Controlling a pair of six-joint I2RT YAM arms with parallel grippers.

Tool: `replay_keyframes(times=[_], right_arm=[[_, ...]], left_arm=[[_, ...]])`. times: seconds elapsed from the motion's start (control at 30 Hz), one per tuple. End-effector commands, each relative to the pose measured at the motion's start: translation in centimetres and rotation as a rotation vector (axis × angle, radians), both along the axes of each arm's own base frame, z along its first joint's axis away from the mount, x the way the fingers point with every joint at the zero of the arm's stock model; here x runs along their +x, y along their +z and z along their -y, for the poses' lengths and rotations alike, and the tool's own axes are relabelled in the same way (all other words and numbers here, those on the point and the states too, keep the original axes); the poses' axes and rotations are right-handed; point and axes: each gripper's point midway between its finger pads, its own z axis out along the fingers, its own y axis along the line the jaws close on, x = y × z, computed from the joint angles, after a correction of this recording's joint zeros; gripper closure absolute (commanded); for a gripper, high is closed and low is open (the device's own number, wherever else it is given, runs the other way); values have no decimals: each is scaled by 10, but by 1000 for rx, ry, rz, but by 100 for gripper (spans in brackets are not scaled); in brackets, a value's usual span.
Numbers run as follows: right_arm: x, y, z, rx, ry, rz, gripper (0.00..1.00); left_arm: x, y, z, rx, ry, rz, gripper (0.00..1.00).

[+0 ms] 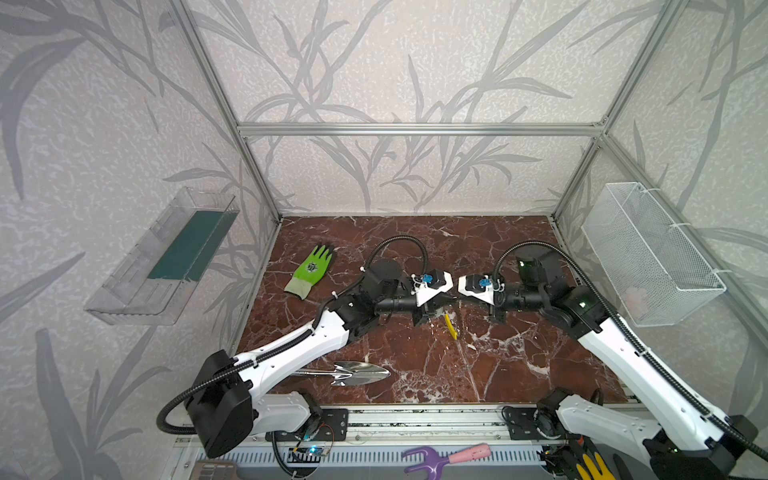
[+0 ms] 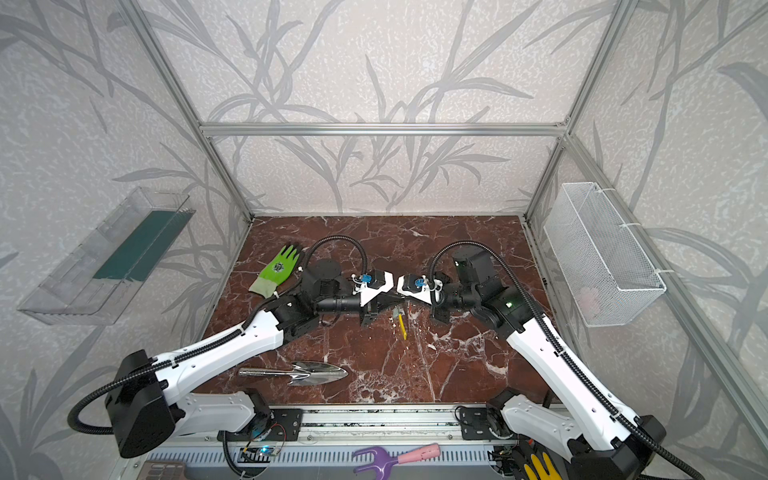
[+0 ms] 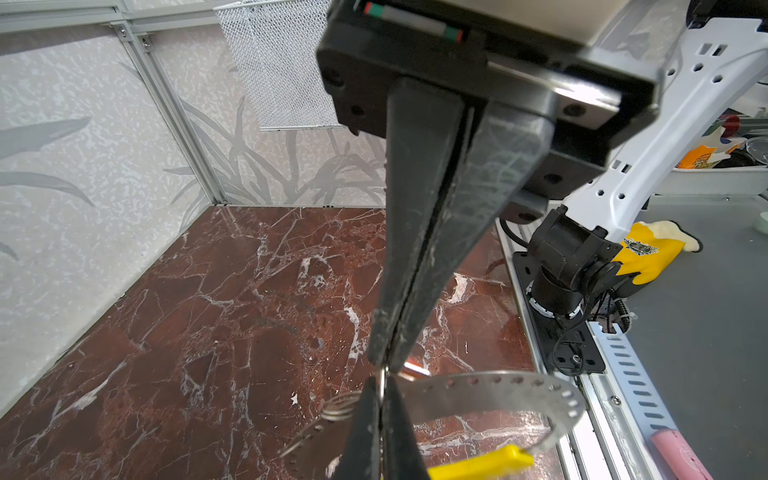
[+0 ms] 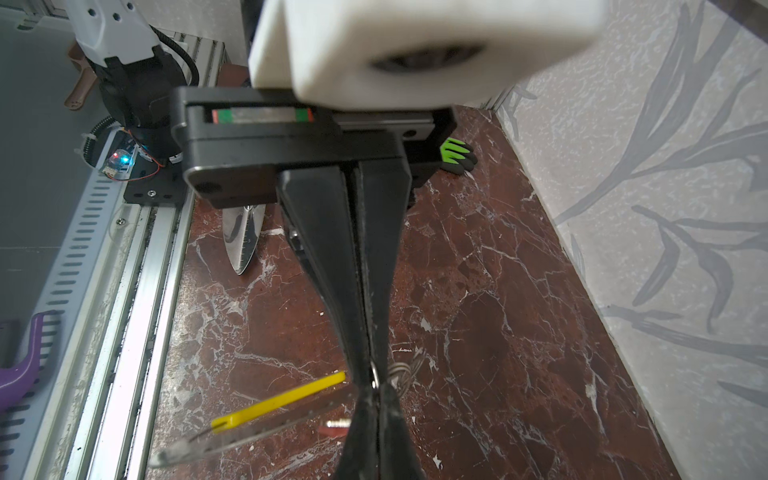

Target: Put the keys on the keyring

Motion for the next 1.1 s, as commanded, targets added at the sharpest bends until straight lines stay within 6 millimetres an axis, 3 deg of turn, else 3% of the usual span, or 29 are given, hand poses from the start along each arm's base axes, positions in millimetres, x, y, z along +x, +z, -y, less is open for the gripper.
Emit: replay_keyframes(times=[0.0, 0.1, 0.23, 0.57, 0.93, 1.07], right_arm=[[9, 9, 0, 43, -54, 35, 84], [14, 9, 5, 55, -104, 33, 72], [22, 21, 16, 123, -202, 21, 64], [18, 26, 26, 248, -258, -45, 62], [6, 45, 13, 330, -146, -33, 65], [1, 41, 10, 329, -108, -63, 70]], left_arm=[[2, 35, 4, -98, -6, 75, 100], [4, 38, 2, -104, 6, 82, 100], [10, 40, -2, -125, 34, 90, 100], [7, 50, -10, -154, 57, 113, 100], [5, 52, -10, -157, 48, 120, 100], [5, 57, -10, -164, 47, 129, 100]])
